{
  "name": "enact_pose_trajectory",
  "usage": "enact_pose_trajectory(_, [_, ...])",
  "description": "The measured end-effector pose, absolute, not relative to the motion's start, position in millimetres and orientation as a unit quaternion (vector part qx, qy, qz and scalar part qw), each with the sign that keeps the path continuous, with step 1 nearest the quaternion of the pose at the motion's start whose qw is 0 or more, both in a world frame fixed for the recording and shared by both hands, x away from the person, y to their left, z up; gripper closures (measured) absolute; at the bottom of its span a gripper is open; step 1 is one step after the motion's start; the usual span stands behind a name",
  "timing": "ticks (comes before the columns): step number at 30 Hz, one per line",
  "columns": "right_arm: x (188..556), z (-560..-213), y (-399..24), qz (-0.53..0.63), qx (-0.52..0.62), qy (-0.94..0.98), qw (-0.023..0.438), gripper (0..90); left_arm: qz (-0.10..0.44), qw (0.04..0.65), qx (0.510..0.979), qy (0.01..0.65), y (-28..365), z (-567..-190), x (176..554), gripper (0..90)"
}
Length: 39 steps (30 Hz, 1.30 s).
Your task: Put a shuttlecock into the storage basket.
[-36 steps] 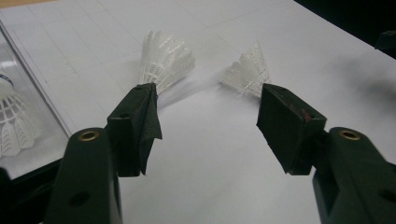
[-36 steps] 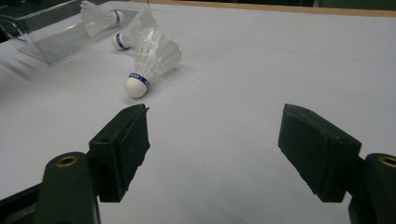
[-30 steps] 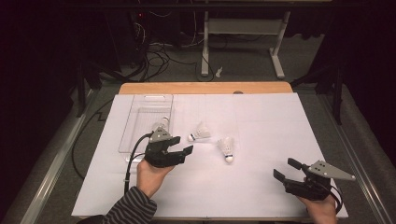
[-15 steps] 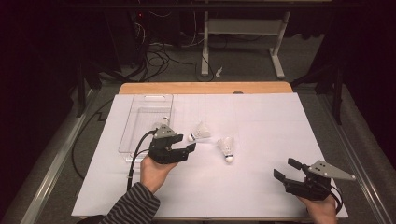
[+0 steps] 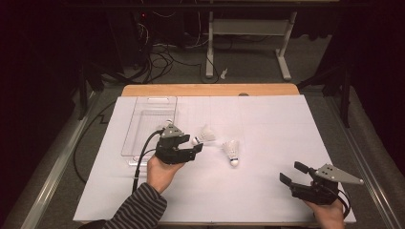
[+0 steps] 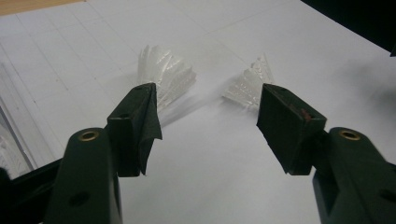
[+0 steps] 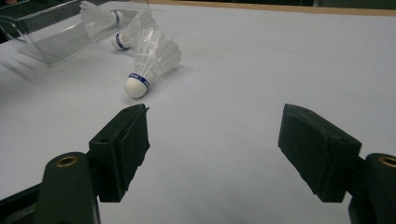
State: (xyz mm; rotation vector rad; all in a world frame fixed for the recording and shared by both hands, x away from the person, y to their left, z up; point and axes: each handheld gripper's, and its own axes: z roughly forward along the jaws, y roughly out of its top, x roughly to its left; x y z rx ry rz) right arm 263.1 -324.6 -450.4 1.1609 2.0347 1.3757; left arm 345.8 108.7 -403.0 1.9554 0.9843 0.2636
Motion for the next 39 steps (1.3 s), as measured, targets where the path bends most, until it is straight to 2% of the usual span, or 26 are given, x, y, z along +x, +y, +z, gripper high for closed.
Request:
enact_pose_trajectory(19, [263.5,-450.6,-324.5,0.494,0.417,0.734,0.21,25.1,0.107,0.446,0.791,0.404,100.7,-399.0,360.9,38.9])
enact_pose_trajectory(39, [264.1,-450.9,-324.6,0.493,0.418,0.734,0.208,25.1,0.093,0.406,0.803,0.426,91.3,-395.5,381.9,37.8])
